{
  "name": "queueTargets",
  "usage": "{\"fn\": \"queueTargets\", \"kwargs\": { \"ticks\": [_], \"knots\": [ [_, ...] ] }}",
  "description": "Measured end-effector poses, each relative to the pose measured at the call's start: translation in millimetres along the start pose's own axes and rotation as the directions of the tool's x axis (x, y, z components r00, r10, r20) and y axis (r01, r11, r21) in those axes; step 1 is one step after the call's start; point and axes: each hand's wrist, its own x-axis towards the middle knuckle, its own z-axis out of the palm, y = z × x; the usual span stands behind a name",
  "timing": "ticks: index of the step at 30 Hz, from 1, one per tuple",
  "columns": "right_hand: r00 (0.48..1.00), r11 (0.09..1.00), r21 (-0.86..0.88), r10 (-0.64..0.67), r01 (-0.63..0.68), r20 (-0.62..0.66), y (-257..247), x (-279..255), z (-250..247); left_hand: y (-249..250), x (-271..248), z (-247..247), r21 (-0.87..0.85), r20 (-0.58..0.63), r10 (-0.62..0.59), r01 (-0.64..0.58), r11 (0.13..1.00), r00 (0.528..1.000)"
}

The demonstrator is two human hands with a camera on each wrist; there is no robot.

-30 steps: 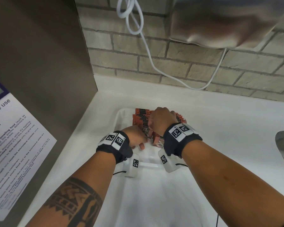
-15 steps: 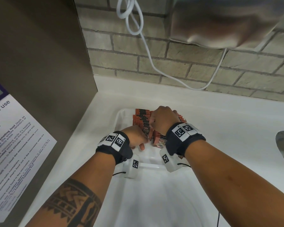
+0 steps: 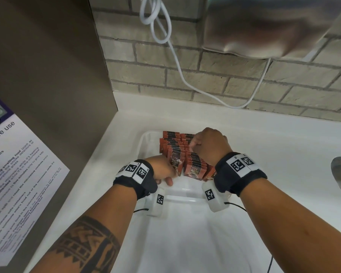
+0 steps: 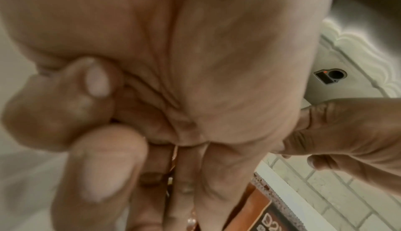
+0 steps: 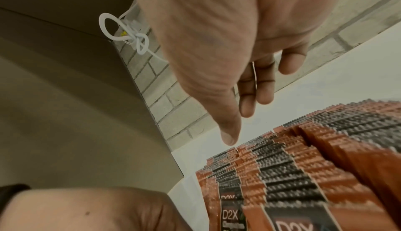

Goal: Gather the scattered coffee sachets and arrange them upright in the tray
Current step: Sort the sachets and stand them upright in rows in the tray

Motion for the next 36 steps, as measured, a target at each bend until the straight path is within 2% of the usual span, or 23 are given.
{"fn": "queueTargets", "kwargs": {
  "ticks": [6,10,13,17,23,31,36],
  "knots": [
    [1.0,1.0,-0.011,0.009,-0.009,-0.016,4.5,-7.0,1.7,7.1,3.2,0.0,-0.007,-0.03,0.03,-0.03,1.0,0.999],
    [0.999,0.993,-0.115,0.012,-0.008,0.033,-3.2,-3.0,7.6,9.3,5.5,-1.8,0.052,-0.054,0.04,-0.037,0.998,0.998],
    [0.999,0.979,-0.201,-0.016,0.025,0.05,-13.2,1.9,11.6,7.5,8.5,-1.5,0.033,-0.071,0.042,-0.039,0.999,0.997],
    [0.996,0.968,-0.241,-0.059,0.073,0.065,-23.0,9.3,18.7,8.2,7.7,-1.5,0.07,-0.073,0.045,-0.04,0.997,0.996],
    [0.993,0.939,-0.333,-0.057,0.089,0.104,-31.2,16.1,28.4,7.7,5.5,-2.6,0.141,-0.044,0.084,-0.077,0.987,0.995],
    [0.993,0.938,-0.337,-0.052,0.085,0.106,-31.2,21.6,30.0,12.9,-0.4,-4.5,0.177,-0.015,0.109,-0.105,0.979,0.994],
    [0.991,0.939,-0.333,-0.049,0.087,0.123,-29.8,21.1,27.4,12.0,-1.6,-5.3,0.081,-0.028,0.1,-0.097,0.992,0.995]
  ]
}}
